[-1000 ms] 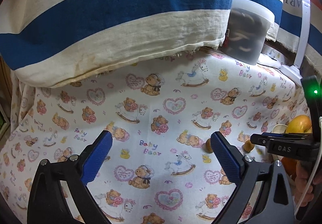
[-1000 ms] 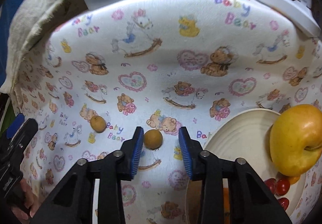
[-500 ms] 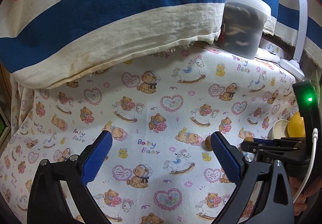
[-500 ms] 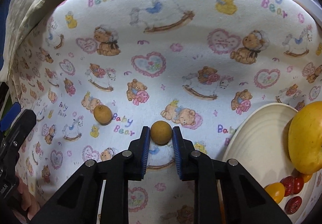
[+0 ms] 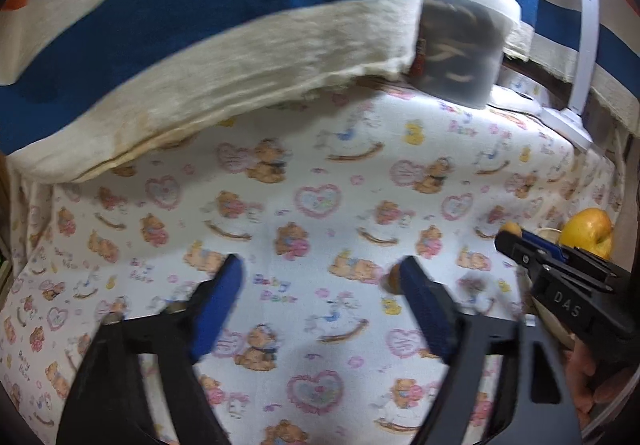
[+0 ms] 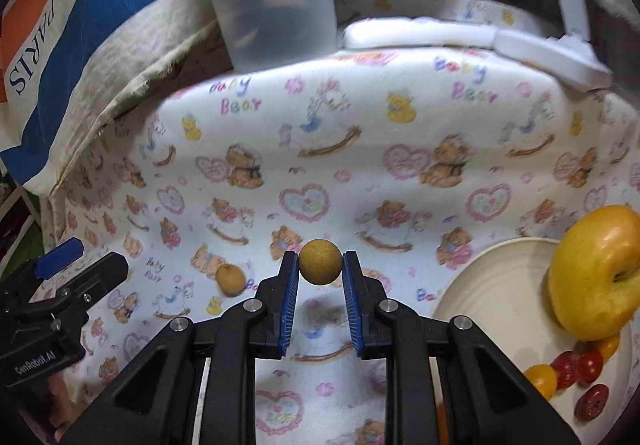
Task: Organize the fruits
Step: 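Grasp the other small brown fruit with the left gripper while the right gripper holds its fruit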
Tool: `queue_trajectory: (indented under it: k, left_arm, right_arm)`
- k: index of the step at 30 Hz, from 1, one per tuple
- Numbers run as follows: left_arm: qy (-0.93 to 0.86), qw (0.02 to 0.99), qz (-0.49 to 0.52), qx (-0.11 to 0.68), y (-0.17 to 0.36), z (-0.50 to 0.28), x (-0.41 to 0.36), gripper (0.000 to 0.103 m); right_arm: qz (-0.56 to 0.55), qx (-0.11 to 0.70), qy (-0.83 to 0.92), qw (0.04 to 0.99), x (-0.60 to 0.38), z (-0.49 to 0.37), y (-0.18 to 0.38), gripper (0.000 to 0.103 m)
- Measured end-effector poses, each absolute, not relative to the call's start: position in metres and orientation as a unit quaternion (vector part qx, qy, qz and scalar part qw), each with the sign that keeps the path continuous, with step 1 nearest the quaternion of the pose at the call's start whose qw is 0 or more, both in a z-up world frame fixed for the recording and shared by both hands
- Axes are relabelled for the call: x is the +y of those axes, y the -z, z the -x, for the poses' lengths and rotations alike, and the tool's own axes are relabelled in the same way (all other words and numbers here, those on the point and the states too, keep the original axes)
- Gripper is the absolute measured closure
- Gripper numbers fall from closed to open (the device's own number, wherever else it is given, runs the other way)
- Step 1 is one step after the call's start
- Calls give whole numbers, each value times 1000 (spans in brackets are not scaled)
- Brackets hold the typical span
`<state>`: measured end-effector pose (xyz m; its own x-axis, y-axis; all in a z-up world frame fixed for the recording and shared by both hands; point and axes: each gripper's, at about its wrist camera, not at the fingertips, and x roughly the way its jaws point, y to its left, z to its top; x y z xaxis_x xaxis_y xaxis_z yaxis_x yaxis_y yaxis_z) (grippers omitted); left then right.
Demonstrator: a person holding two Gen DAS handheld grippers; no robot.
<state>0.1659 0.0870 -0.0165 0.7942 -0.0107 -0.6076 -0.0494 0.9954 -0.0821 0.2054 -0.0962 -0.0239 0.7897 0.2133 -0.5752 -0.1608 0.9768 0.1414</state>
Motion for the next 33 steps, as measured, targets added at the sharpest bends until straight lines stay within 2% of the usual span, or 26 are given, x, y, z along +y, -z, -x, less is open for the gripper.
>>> queue_trajectory:
  k: [2, 8, 13, 19, 20, 23, 28, 33]
  left_arm:
    - [-9, 939, 53, 341, 16, -174, 83, 45]
    - [10, 916, 56, 398, 24, -203, 66, 56]
    - [15, 894, 64, 443, 40, -225, 52, 56]
    - [27, 885, 72, 460, 54, -242, 43, 56]
    - [30, 885, 76, 459, 55, -243, 42, 59]
    - [43, 879, 89, 466, 60, -245, 40, 80]
    - [44, 879, 111, 462, 63, -245, 42, 81]
    - [32, 889, 88, 448, 57, -229, 53, 81]
  right_arm:
    - [-44, 293, -90, 951, -99, -201, 23, 80]
    - [-51, 297, -87, 950, -103, -203, 22, 80]
    - [-41, 293, -83, 952, -105, -200, 20, 80]
    - [-32, 292, -79, 953, -99, -201, 20, 80]
    - [-32, 292, -79, 953, -99, -201, 20, 80]
    - [-36, 296, -77, 951, -100, -202, 21, 80]
    - [-42, 302, -74, 950, -103, -205, 23, 80]
    - [-43, 302, -73, 949, -103, -206, 23, 80]
